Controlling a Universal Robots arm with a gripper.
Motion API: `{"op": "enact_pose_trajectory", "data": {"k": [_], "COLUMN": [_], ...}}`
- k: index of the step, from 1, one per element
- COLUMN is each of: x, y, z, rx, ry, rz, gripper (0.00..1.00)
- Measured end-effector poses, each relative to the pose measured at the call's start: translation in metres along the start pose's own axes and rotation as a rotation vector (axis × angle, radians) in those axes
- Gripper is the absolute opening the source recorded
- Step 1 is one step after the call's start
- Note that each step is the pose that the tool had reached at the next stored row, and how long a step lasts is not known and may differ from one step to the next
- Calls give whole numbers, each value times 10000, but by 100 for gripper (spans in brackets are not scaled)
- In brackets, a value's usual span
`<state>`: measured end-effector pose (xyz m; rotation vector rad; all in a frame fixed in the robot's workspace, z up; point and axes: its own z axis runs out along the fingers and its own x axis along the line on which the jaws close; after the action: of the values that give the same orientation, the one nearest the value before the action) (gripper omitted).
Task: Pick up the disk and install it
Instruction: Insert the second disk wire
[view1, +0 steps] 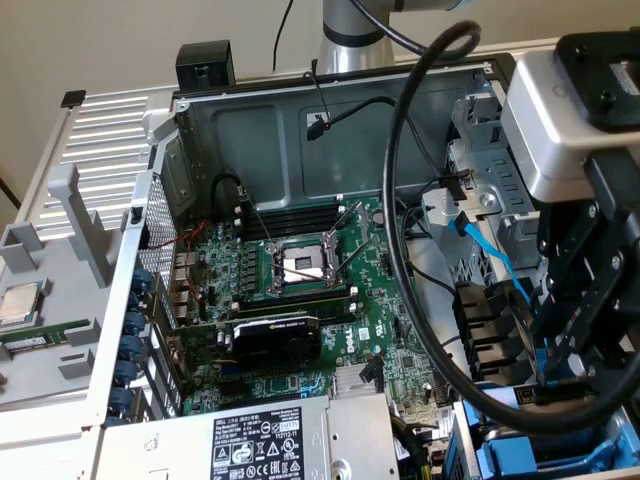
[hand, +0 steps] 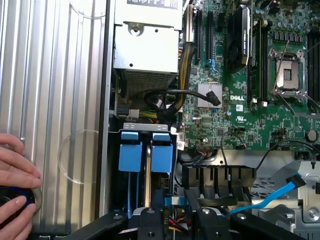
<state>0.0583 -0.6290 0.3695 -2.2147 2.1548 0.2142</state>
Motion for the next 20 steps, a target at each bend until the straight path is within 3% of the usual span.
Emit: {"op": "enact_pose_trajectory", "data": {"k": [4, 9, 20], "x": [0, 0, 0], "y": [0, 0, 0], "z": [0, 0, 0], "rx": [0, 0, 0], "ry": [0, 0, 0], "rz": [0, 0, 0], "gripper": [29, 11, 11]}}
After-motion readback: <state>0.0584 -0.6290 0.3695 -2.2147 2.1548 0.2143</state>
